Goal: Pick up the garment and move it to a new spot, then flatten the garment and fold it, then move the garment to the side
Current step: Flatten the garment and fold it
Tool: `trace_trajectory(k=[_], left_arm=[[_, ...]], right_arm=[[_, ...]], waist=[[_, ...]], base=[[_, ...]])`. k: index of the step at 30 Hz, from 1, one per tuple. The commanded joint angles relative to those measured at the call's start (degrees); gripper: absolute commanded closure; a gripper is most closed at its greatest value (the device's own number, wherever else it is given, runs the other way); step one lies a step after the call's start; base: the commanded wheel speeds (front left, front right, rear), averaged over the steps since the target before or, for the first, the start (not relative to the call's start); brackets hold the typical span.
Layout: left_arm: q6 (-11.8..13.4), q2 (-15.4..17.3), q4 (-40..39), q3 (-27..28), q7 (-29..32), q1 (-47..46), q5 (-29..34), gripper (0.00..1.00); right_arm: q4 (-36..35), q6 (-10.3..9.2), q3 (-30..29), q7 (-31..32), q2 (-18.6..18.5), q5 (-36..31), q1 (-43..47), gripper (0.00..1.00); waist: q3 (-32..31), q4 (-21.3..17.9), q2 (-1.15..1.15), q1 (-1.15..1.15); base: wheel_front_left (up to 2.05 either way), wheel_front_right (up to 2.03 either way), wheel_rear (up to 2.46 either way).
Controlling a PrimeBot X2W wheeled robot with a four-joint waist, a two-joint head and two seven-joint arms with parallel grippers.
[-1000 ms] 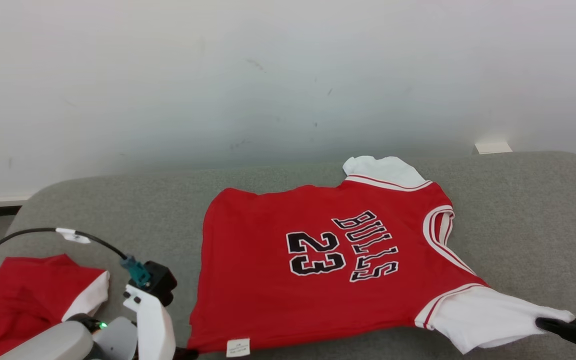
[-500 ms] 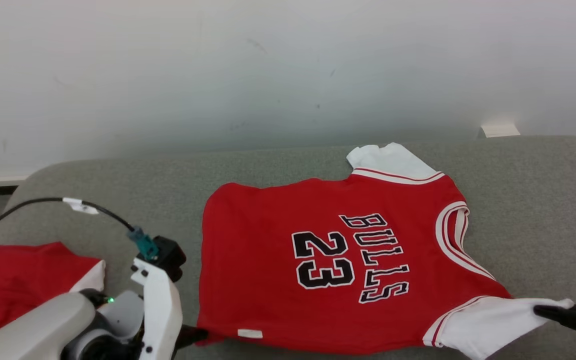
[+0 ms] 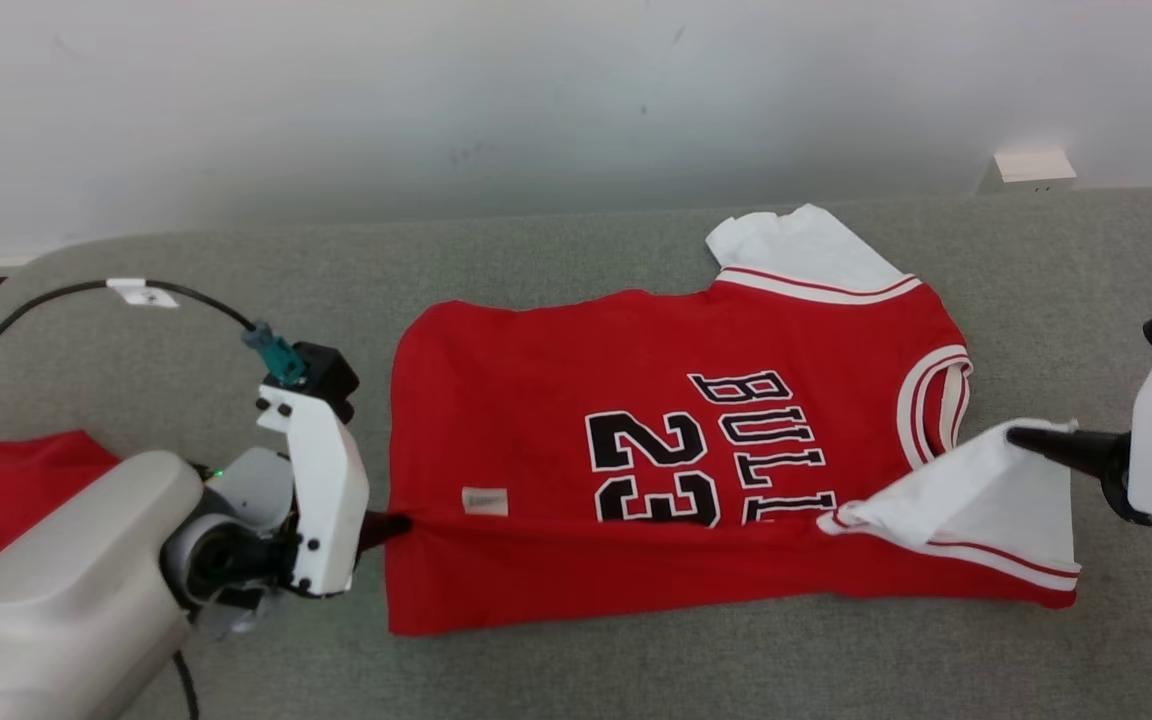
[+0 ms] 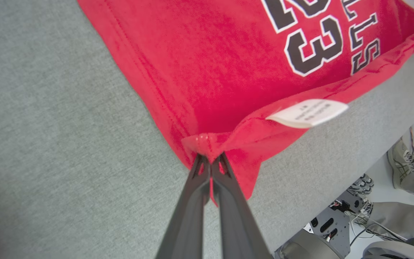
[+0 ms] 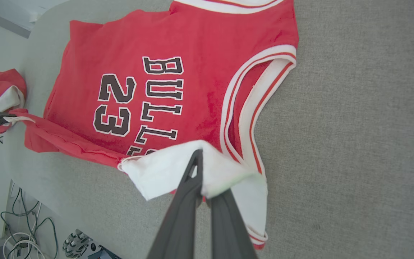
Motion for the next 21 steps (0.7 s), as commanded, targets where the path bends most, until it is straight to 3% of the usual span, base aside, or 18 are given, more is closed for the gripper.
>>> trace_trajectory(k=[1,5,6,7,8,9,10,11,15,21], left_arm=[[-0.40,-0.78,1.37,0.37,-0.77,-1.14,0.83,1.00],[-1.37,-3.45,6.38,0.32,-2.72,-3.11,1.60,1.00],[-1.53,-4.03,7.55,0.20,-2.92,-3.44,1.65,1.00],[-1.78,-4.57,8.74,0.13,-3.01,-3.82,1.67,1.00],[-1.98,-5.06,9.76,0.08,-3.34,-4.17,1.53,1.00],[-2.09,-5.49,10.70,0.07,-3.76,-4.54,1.61,0.65],[-2.27,-5.88,11.67,0.07,-4.44,-4.82,1.96,0.65],[-2.45,-6.31,12.44,-0.15,-4.89,-4.84,1.94,0.00],[-2.86,-7.10,14.44,-0.91,-6.32,-4.72,1.53,0.00],[-2.99,-5.67,13.65,-0.39,-13.66,-4.44,3.18,0.00]], right_arm=[[2.49,-0.13,-0.29,-0.86,1.71,-0.08,-1.30,1.00],[9.67,-0.13,-0.91,-2.52,7.00,-0.39,-3.11,1.00],[11.07,-0.13,-0.89,-2.70,8.10,-0.56,-3.40,0.86],[12.46,-0.13,-0.85,-2.88,9.11,-0.73,-3.73,0.62],[13.64,-0.13,-0.77,-2.78,9.87,-0.95,-3.92,0.56],[14.57,-0.13,-0.71,-2.78,10.69,-1.24,-4.04,0.05],[15.23,-0.13,-0.81,-3.23,11.38,-1.43,-4.14,0.00],[15.76,-0.13,-1.03,-3.68,11.90,-1.51,-4.11,0.00],[16.36,-0.13,-1.46,-7.34,12.45,-3.53,-3.47,0.00],[10.77,-0.13,-3.88,-21.99,10.80,-8.59,-1.16,0.00]], waist=[[0.84,0.11,0.00,-0.01],[2.07,0.33,0.00,-0.01],[2.27,0.39,0.00,-0.01],[2.41,0.44,0.00,-0.01],[2.54,0.49,0.00,-0.01],[2.62,0.54,0.00,-0.01],[2.67,0.57,0.00,-0.01],[2.62,0.59,0.00,-0.01],[1.30,0.65,0.00,-0.01],[-2.18,0.52,0.00,-0.01]], base=[[0.00,0.00,0.00],[0.00,0.00,0.00],[0.00,0.00,0.00],[0.00,0.00,0.00],[0.00,0.00,0.00],[0.00,0.00,0.00],[0.00,0.00,0.00],[0.00,0.00,0.00],[0.00,0.00,0.00],[0.00,0.00,0.00]])
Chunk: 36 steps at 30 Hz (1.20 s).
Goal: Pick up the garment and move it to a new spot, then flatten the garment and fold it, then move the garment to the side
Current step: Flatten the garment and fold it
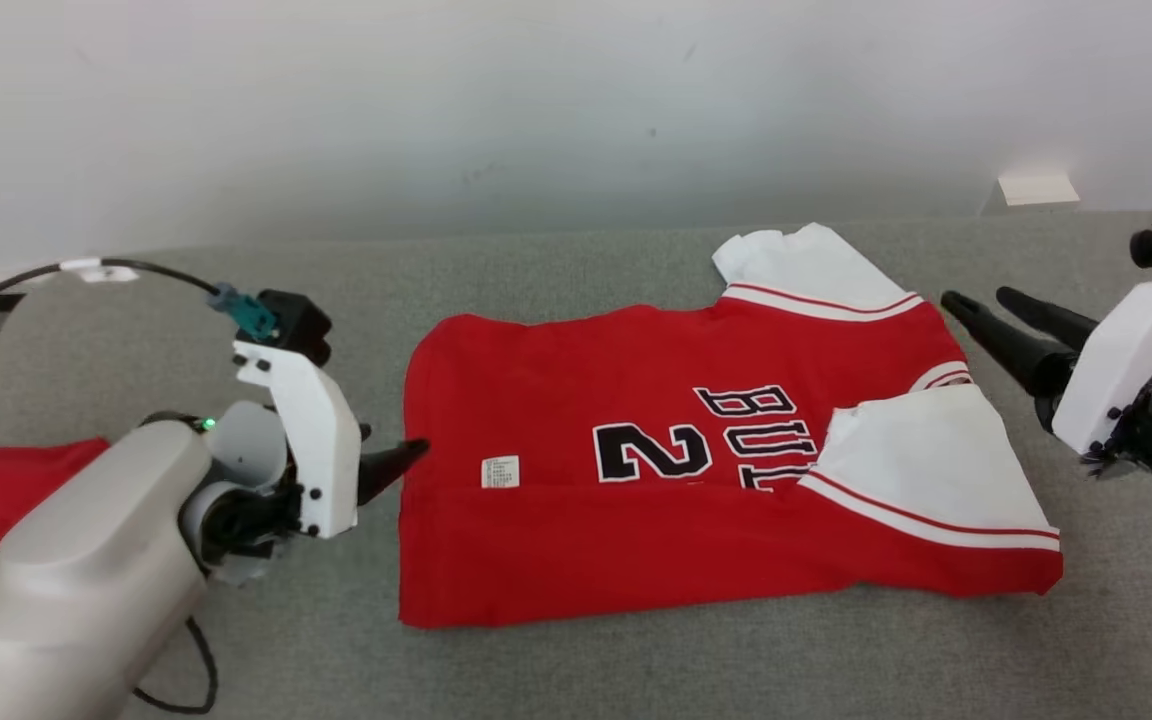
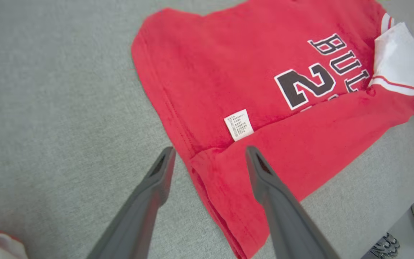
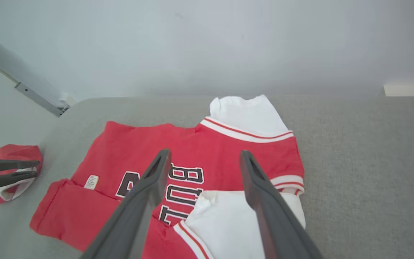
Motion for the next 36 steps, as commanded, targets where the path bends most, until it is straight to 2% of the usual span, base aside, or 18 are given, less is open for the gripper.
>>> trace_trajectory(k=[1,3,6,8,10,12,14,15,16,17,18,20,25,28,32,36], left_arm=[[-0.10,0.91,-0.62,0.35,-2.77,0.59,1.11,0.00],[-0.04,1.67,-1.18,0.92,-7.46,1.56,2.70,0.00],[1.97,2.60,-2.56,2.28,-15.86,3.70,4.88,0.00],[4.98,3.40,-4.12,3.91,-23.00,5.71,6.63,0.00],[8.88,3.61,-6.38,6.01,-30.57,9.30,7.20,0.00],[12.97,4.06,-9.35,7.66,-37.57,13.12,8.45,0.00],[16.52,4.07,-12.57,9.01,-41.71,17.55,8.61,0.00],[17.85,3.91,-14.44,9.75,-42.92,19.44,8.92,0.00],[17.85,3.91,-14.44,9.75,-42.92,19.44,8.92,0.00],[19.00,3.45,-16.31,10.74,-43.64,21.50,8.98,0.00],[21.39,2.99,-19.62,12.18,-44.23,25.43,10.63,0.00],[23.45,1.92,-22.34,14.02,-44.35,28.90,12.40,0.00],[26.41,-0.61,-24.42,16.98,-44.35,36.81,18.06,0.00],[27.20,-2.41,-22.77,17.55,-44.36,39.47,20.91,0.00],[26.58,-4.49,-20.62,17.08,-44.36,40.16,22.29,0.00],[24.76,-6.35,-15.89,15.38,-43.04,38.05,22.49,0.00]], right_arm=[[-1.24,-0.13,-0.73,-4.05,-1.13,-1.14,1.94,0.00],[-3.24,-0.13,-1.62,-10.59,-2.01,-3.33,3.16,0.00],[-5.91,-0.13,-2.65,-20.92,-3.31,-6.85,5.99,0.00],[-7.19,-0.13,-4.39,-25.19,-3.46,-7.14,8.50,0.00],[-7.26,-0.13,-7.73,-26.60,-3.74,-8.76,11.04,0.00],[-8.02,-0.13,-15.07,-26.86,-2.93,-11.53,14.24,0.00],[-9.07,-0.13,-23.09,-26.81,-1.25,-16.63,19.98,0.00],[-9.62,-0.13,-27.31,-26.82,-0.27,-19.28,23.10,0.00],[-9.62,-0.13,-27.31,-26.82,-0.27,-19.28,23.10,0.00],[-10.26,-0.13,-31.17,-26.79,0.61,-21.98,26.19,0.00],[-12.05,-0.13,-37.38,-26.77,3.24,-25.32,32.65,0.00],[-13.45,-0.13,-42.44,-26.79,5.21,-29.63,38.24,0.00],[-13.52,-0.13,-49.48,-26.79,10.89,-38.34,48.16,0.00],[-10.81,-0.12,-49.93,-26.79,12.86,-41.21,50.21,0.00],[-6.24,-0.12,-49.63,-26.62,15.06,-41.89,49.62,0.00],[0.34,-0.12,-48.54,-25.71,16.81,-41.66,46.22,0.00]], waist=[[-1.67,-0.09,0.00,-0.01],[-2.71,-0.18,0.00,-0.01],[-4.20,-0.31,0.00,-0.01],[-4.99,-0.74,0.00,-0.01],[-5.43,-1.07,0.00,-0.01],[-5.67,-1.16,0.00,-0.01],[-5.85,-1.09,0.00,-0.01],[-5.95,-0.96,0.00,-0.01],[-5.95,-0.96,0.00,-0.01],[-6.01,-0.81,0.00,-0.01],[-6.02,-0.44,0.00,-0.01],[-5.94,-0.03,0.00,-0.01],[-5.69,0.17,0.00,-0.01],[-5.66,-0.13,0.00,-0.01],[-5.46,-0.20,0.00,-0.01],[-4.75,-0.01,0.00,-0.01]], base=[[0.00,0.00,0.00],[0.00,0.00,0.00],[0.00,0.00,0.00],[0.00,0.00,0.00],[0.00,0.00,0.00],[0.00,0.00,0.00],[0.00,0.00,0.00],[0.00,0.00,0.00],[0.00,0.00,0.00],[0.00,0.00,0.00],[0.00,0.00,0.00],[0.00,0.00,0.00],[0.00,0.00,0.00],[0.00,0.00,0.00],[0.00,0.00,0.00],[0.00,0.00,0.00]])
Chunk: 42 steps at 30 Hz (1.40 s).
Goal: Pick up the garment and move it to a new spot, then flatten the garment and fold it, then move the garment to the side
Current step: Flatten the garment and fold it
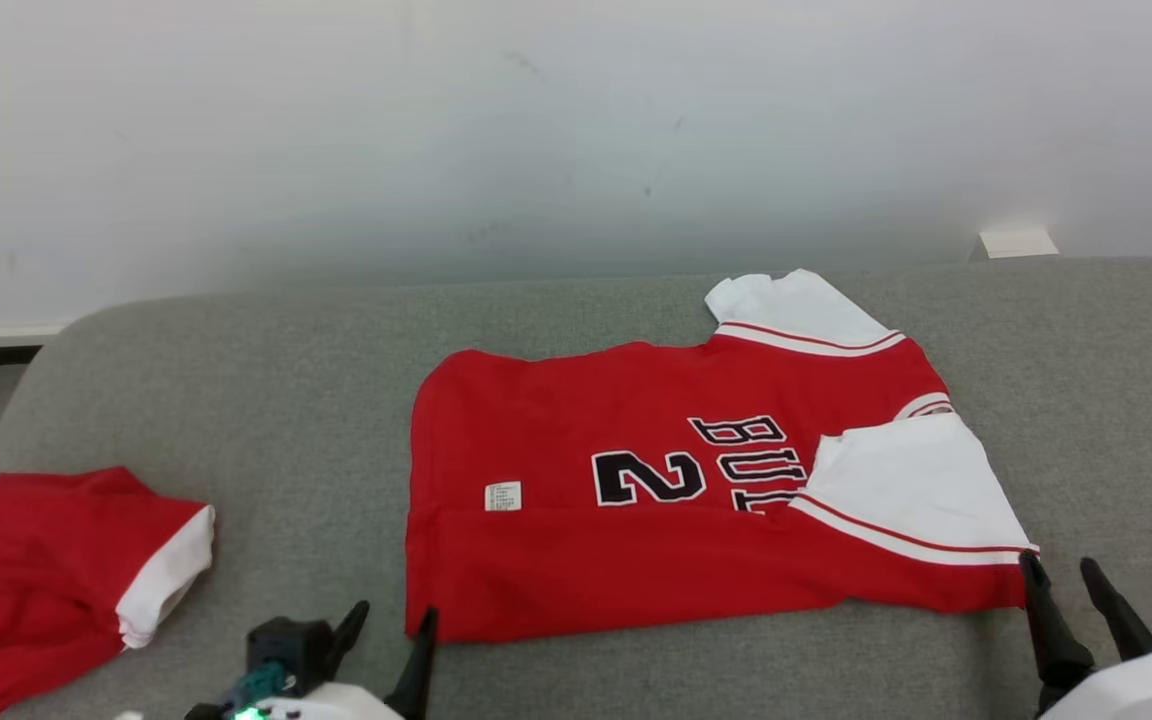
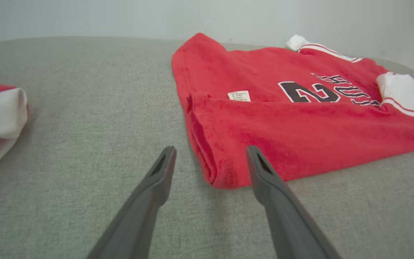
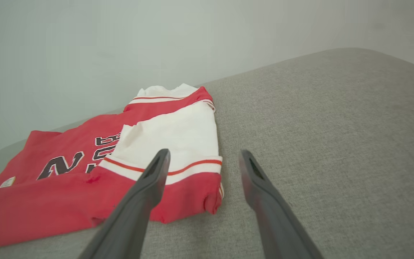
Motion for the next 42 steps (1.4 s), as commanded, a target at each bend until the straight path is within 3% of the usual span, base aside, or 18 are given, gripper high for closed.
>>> trace_trajectory(k=[1,12,13,14,15,16,17,24,32,42], left_arm=[[-0.35,-0.32,0.82,-0.26,0.44,-1.31,0.33,0.00],[-4.86,-4.34,11.99,-3.27,6.38,-7.23,-0.88,0.00],[-5.33,-4.60,12.58,-3.39,6.54,-7.55,-1.11,0.00],[-5.75,-4.84,13.25,-3.60,7.05,-7.70,-1.40,0.20],[-6.15,-5.13,13.87,-3.80,7.35,-7.71,-1.59,0.55],[-6.57,-5.39,14.28,-3.92,7.52,-7.79,-1.79,0.93],[-6.83,-5.63,14.66,-3.85,7.28,-7.92,-2.05,1.00],[-7.56,-5.01,14.54,-2.94,5.79,-8.40,-2.84,1.00],[-6.39,-1.68,7.69,-3.77,9.01,-4.76,-3.07,1.00],[1.02,5.81,-8.68,-4.54,15.80,4.04,-3.86,1.00]], right_arm=[[1.04,-0.11,0.34,0.28,0.50,0.28,-1.21,0.00],[12.63,-0.11,6.33,4.84,2.02,4.39,-9.01,0.00],[12.97,-0.11,6.88,5.03,2.01,4.75,-9.35,0.27],[13.26,-0.11,7.47,5.14,1.95,5.17,-9.56,0.57],[13.57,-0.11,8.09,5.09,1.84,5.61,-9.71,0.86],[13.79,-0.11,8.70,5.03,1.74,6.06,-9.96,1.00],[13.87,-0.11,9.26,4.76,1.64,6.47,-10.19,1.00],[12.21,-0.11,12.69,2.33,-1.41,8.22,-11.02,1.00],[5.38,-0.12,17.69,8.18,-8.77,10.10,-8.12,1.00],[-5.13,-0.16,15.38,15.19,-17.87,12.16,1.85,1.00]], waist=[[0.33,0.12,0.00,0.00],[2.19,0.57,0.00,0.00],[2.23,0.59,0.00,0.00],[2.23,0.61,0.00,0.00],[2.22,0.61,0.00,0.00],[2.21,0.61,0.00,0.00],[2.13,0.61,0.00,0.00],[1.11,0.95,0.00,0.00],[-0.50,0.71,0.00,0.00],[-0.46,0.28,0.00,0.00]], base=[[0.00,0.00,0.00],[0.00,0.00,0.00],[0.00,0.00,0.00],[0.00,0.00,0.00],[0.00,0.00,0.00],[0.00,0.00,0.00],[0.00,0.00,0.00],[0.00,0.00,0.00],[0.00,0.00,0.00],[0.00,0.00,0.00]])
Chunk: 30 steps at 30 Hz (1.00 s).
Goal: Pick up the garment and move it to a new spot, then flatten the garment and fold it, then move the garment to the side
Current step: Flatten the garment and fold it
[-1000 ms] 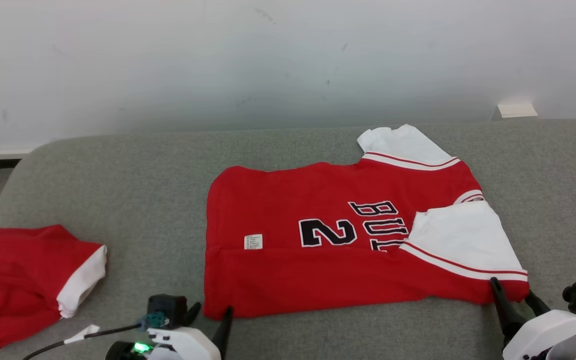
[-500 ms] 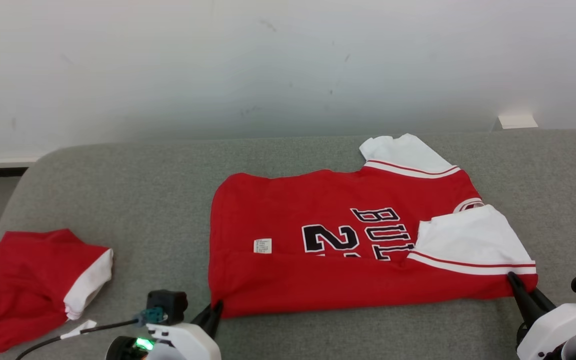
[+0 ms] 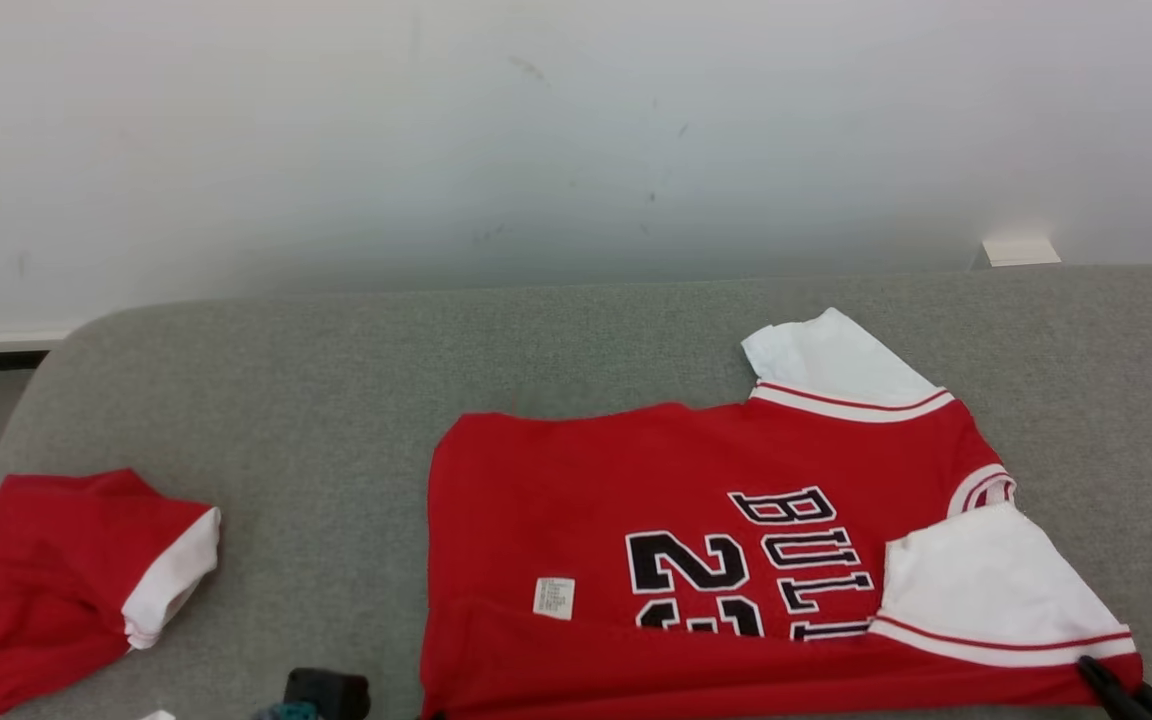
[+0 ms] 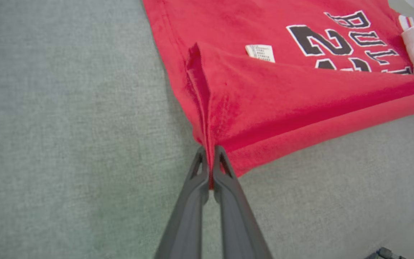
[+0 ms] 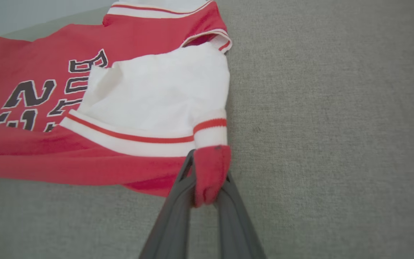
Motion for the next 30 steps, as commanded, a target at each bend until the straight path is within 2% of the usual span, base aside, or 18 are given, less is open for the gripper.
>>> trace_trajectory(k=[1,7,8,9,10,11,20,24,26,30], left_arm=[[1.35,1.53,-1.75,-0.24,1.05,1.77,0.05,1.00],[4.69,4.65,-9.28,-0.52,4.19,5.24,-0.57,1.00],[4.98,4.86,-9.82,-0.54,4.44,5.45,-0.66,1.00],[5.14,5.00,-10.12,-0.62,4.74,5.62,-0.80,0.72],[5.14,5.07,-10.31,-0.82,5.07,5.71,-0.99,0.18],[5.12,4.98,-10.45,-0.83,5.32,5.70,-1.11,0.00],[5.46,6.78,-11.28,1.23,3.97,0.78,1.59,0.00],[6.10,6.12,-10.88,2.74,3.07,-4.01,3.19,0.00],[5.29,5.48,-9.62,3.08,3.29,-7.44,4.16,0.00],[1.56,2.64,-4.36,2.33,4.11,-15.35,5.50,0.00]], right_arm=[[-0.65,-0.22,-1.29,0.61,-1.47,0.07,2.18,1.00],[-4.95,-0.23,-6.27,3.76,-2.19,-0.61,8.77,0.98],[-5.42,-0.23,-7.06,4.26,-1.74,-0.96,9.41,0.65],[-5.88,-0.23,-7.83,4.73,-1.19,-1.35,9.94,0.16],[-6.27,-0.22,-8.48,5.28,-0.58,-1.85,10.26,0.00],[-6.84,-0.21,-9.13,5.72,0.01,-2.24,10.43,0.00],[-12.81,-0.19,-17.95,6.99,2.91,-8.98,8.00,0.00],[-14.42,-0.19,-21.20,7.82,5.33,-12.88,3.74,0.00],[-14.33,-0.19,-22.38,8.10,6.83,-14.25,-0.11,0.00],[-12.34,-0.18,-22.05,8.32,9.17,-16.38,-8.49,0.00]], waist=[[0.24,0.00,0.00,0.00],[1.35,0.05,0.00,0.00],[1.47,-0.03,0.00,0.00],[1.53,-0.13,0.00,0.00],[1.56,-0.25,0.00,0.00],[1.52,-0.38,0.00,0.00],[1.27,-1.33,0.00,0.00],[2.92,-1.43,0.00,0.00],[5.11,-1.28,0.00,0.00],[9.55,-0.04,0.00,0.00]], base=[[0.00,0.00,0.00],[0.00,0.00,0.00],[0.00,0.00,0.00],[0.00,0.00,0.00],[0.00,0.00,0.00],[0.00,0.00,0.00],[0.00,0.00,0.00],[0.00,0.00,0.00],[0.00,0.00,0.00],[0.00,0.00,0.00]])
